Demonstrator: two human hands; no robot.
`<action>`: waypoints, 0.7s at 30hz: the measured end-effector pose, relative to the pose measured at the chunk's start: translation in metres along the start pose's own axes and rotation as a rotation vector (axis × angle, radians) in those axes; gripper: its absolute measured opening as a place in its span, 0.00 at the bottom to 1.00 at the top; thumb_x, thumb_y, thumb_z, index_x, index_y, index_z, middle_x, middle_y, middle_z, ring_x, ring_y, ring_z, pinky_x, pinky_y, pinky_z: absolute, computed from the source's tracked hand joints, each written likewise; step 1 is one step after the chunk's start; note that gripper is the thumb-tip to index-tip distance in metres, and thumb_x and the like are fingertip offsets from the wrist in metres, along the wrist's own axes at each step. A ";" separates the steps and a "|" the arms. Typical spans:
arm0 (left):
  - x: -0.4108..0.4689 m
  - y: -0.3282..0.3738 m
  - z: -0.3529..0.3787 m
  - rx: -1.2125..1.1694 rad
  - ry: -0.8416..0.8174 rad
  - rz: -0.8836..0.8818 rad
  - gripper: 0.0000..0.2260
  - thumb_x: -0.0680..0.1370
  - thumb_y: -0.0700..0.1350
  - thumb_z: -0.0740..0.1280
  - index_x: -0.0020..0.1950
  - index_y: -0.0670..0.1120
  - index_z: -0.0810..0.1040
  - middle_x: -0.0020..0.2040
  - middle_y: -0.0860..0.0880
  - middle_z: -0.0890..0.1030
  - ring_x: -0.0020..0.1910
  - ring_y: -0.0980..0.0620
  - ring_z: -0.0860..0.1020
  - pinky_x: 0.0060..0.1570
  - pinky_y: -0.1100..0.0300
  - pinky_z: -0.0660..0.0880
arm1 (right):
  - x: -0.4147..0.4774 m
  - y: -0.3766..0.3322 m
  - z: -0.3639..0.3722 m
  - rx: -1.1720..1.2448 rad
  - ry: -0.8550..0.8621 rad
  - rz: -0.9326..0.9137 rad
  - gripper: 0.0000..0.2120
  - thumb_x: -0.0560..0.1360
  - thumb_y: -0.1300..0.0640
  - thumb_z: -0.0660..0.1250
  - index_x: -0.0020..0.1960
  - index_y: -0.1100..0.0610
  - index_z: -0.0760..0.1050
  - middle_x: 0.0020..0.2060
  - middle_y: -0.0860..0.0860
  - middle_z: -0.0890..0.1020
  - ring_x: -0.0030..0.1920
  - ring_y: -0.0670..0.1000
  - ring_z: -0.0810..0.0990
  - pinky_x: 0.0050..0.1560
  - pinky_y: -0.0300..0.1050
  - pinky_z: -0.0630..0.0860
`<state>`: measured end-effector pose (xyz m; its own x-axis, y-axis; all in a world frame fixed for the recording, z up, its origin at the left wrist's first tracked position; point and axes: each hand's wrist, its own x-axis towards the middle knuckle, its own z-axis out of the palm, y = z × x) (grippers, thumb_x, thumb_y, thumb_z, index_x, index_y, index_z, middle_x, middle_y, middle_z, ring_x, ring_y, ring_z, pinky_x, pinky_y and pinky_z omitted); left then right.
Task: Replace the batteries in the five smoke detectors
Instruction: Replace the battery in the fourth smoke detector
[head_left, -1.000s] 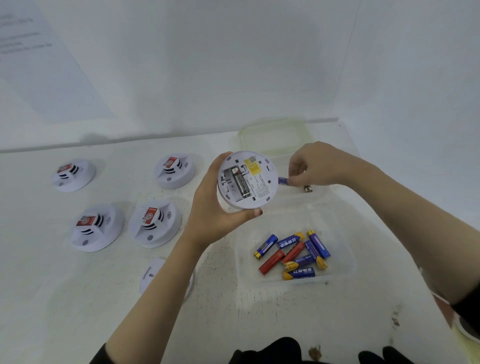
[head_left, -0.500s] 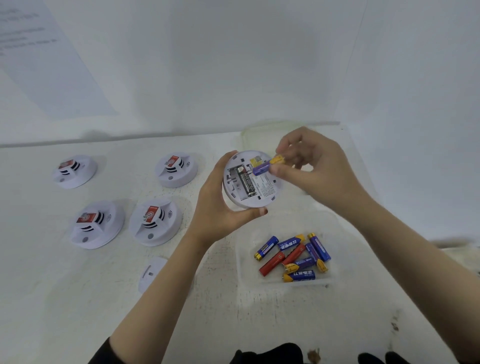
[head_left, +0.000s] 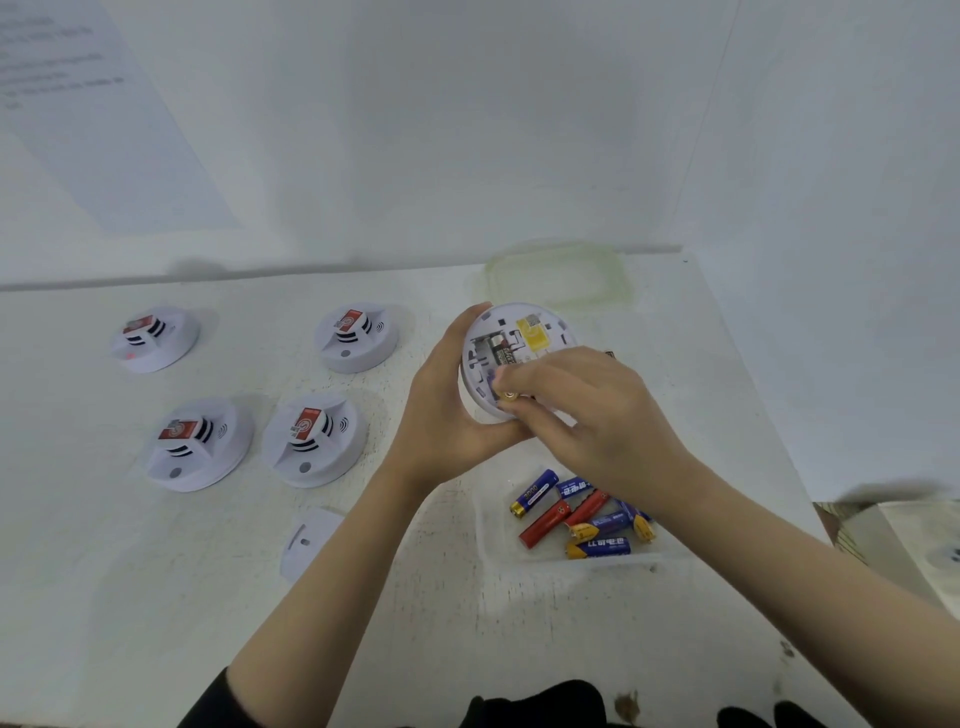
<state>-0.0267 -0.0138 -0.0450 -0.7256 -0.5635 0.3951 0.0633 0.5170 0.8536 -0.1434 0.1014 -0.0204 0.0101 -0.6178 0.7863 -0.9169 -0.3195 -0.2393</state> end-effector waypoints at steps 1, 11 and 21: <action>0.000 -0.001 0.000 -0.008 -0.002 0.002 0.38 0.63 0.34 0.78 0.68 0.41 0.63 0.61 0.60 0.77 0.61 0.63 0.76 0.56 0.70 0.73 | -0.001 0.001 0.000 -0.007 -0.017 -0.013 0.06 0.71 0.64 0.71 0.48 0.62 0.82 0.43 0.54 0.85 0.45 0.52 0.83 0.46 0.47 0.77; 0.000 0.002 0.003 -0.030 -0.026 0.013 0.39 0.63 0.34 0.80 0.68 0.45 0.64 0.61 0.59 0.76 0.61 0.59 0.76 0.58 0.67 0.73 | -0.005 0.007 0.002 0.053 -0.022 0.129 0.10 0.72 0.58 0.70 0.53 0.55 0.82 0.56 0.51 0.81 0.59 0.50 0.75 0.62 0.47 0.69; 0.000 0.018 0.001 0.015 0.007 0.059 0.43 0.61 0.45 0.81 0.70 0.51 0.62 0.64 0.57 0.74 0.63 0.53 0.76 0.58 0.59 0.77 | 0.003 0.006 -0.010 0.639 -0.174 0.751 0.40 0.67 0.45 0.74 0.73 0.37 0.57 0.72 0.44 0.64 0.74 0.45 0.59 0.69 0.54 0.66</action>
<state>-0.0260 -0.0033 -0.0300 -0.7161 -0.5359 0.4472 0.0961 0.5590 0.8236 -0.1525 0.1053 -0.0140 -0.3782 -0.8983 0.2235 -0.3237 -0.0979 -0.9411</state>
